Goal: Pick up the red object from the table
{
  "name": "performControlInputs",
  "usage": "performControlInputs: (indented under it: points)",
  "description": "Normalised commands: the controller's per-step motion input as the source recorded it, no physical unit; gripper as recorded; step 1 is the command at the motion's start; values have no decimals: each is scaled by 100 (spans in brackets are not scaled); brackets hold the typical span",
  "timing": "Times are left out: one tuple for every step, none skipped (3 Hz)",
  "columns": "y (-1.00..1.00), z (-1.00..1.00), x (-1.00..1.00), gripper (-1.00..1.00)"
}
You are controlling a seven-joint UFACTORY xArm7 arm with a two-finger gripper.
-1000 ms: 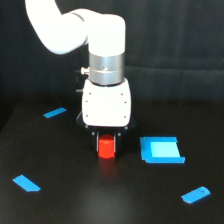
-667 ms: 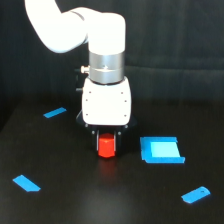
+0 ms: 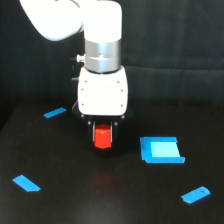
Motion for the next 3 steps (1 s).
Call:
performControlInputs:
  points:
    - [6, 96, -5, -100]
    - [1, 99, 0, -100]
    - [-9, 94, 8, -100]
